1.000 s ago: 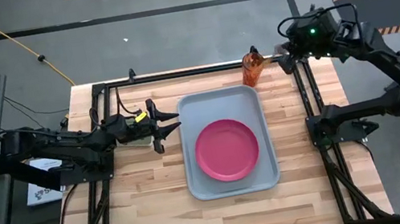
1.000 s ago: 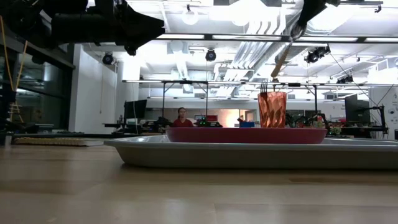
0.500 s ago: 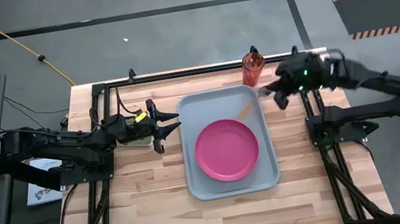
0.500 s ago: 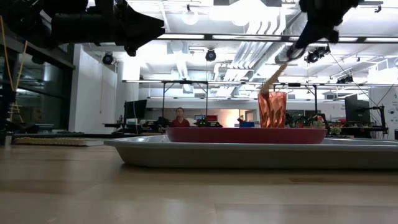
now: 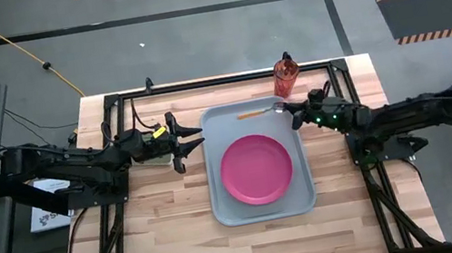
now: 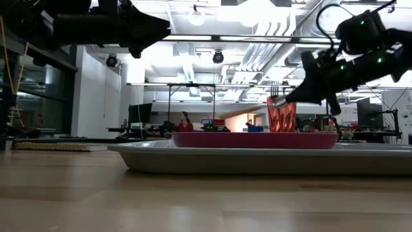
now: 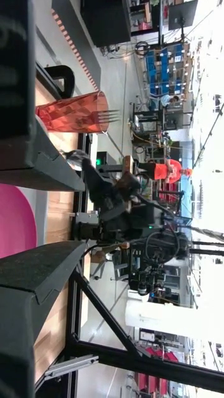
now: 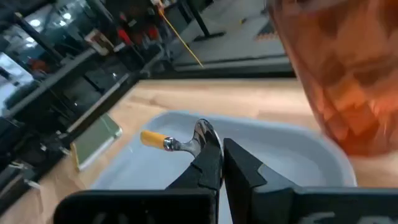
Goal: Pick and place plate/cup/fork/spoon on tray
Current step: Put the spoon on the tray at the top of the plate
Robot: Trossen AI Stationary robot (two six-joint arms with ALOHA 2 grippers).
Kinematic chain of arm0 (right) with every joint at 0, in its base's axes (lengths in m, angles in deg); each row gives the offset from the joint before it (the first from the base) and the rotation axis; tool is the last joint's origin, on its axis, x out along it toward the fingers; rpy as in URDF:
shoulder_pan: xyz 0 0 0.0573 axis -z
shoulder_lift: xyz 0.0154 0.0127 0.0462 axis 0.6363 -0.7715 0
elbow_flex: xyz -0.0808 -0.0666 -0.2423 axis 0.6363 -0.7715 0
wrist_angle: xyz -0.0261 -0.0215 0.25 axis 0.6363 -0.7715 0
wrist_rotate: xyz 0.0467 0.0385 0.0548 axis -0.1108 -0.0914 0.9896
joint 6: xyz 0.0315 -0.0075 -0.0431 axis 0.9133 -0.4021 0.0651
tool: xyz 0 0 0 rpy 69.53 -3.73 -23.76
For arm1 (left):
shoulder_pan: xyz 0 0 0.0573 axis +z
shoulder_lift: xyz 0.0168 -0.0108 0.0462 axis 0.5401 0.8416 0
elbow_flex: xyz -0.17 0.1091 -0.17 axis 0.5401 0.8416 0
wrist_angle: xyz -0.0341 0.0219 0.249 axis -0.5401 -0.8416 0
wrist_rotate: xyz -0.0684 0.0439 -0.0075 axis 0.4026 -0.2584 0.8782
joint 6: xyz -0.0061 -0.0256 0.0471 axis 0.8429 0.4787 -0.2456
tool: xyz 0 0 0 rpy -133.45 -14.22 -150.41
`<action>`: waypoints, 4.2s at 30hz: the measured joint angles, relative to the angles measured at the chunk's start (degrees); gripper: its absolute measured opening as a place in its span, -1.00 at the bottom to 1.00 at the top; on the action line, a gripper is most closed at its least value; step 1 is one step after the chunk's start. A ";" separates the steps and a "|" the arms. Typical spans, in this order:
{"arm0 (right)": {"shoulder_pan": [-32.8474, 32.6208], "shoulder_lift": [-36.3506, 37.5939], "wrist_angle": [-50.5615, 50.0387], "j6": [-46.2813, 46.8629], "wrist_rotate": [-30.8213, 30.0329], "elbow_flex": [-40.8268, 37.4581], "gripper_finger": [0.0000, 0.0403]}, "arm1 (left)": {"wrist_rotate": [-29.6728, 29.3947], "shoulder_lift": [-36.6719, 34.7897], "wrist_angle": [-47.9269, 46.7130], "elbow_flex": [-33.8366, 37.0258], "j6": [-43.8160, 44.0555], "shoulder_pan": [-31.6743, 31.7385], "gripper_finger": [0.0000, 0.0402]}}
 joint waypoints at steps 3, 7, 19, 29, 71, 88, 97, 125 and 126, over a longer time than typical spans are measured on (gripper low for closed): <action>-0.89 -5.18 0.69 1.19 -0.06 1.23 -1.00 | 0.00 0.00 0.03 0.00 -0.04 0.00 -0.35; -2.76 -11.87 2.06 0.91 -2.49 5.38 -1.00 | 0.00 0.01 0.13 0.00 -0.44 -0.01 -0.35; -1.90 -29.99 8.26 1.24 -5.44 12.59 -1.00 | 0.02 0.02 0.02 0.00 1.60 -0.08 -0.35; -1.32 -37.83 10.88 4.09 -5.46 14.96 -1.00 | 0.02 0.00 -0.22 0.00 1.99 -0.06 -0.35; 4.96 -23.70 -16.88 -11.24 9.28 14.79 -0.97 | 0.01 0.02 -1.33 0.00 2.04 -0.06 -0.35; 5.04 -35.07 -6.11 -12.33 11.60 16.47 -1.00 | -1.51 0.02 -1.29 0.00 1.92 -0.04 -0.35; 5.09 -35.42 -12.20 -14.84 9.99 21.51 -1.00 | -1.51 0.02 -1.61 0.00 1.95 -0.04 -0.35; 5.10 -35.39 -16.07 -21.98 7.46 22.42 -1.00 | -1.51 0.02 -2.56 0.00 2.03 -0.04 -0.35; 5.10 -35.39 -16.08 -22.02 6.90 22.42 -1.00 | -1.51 0.02 -2.56 0.00 2.03 -0.04 -0.35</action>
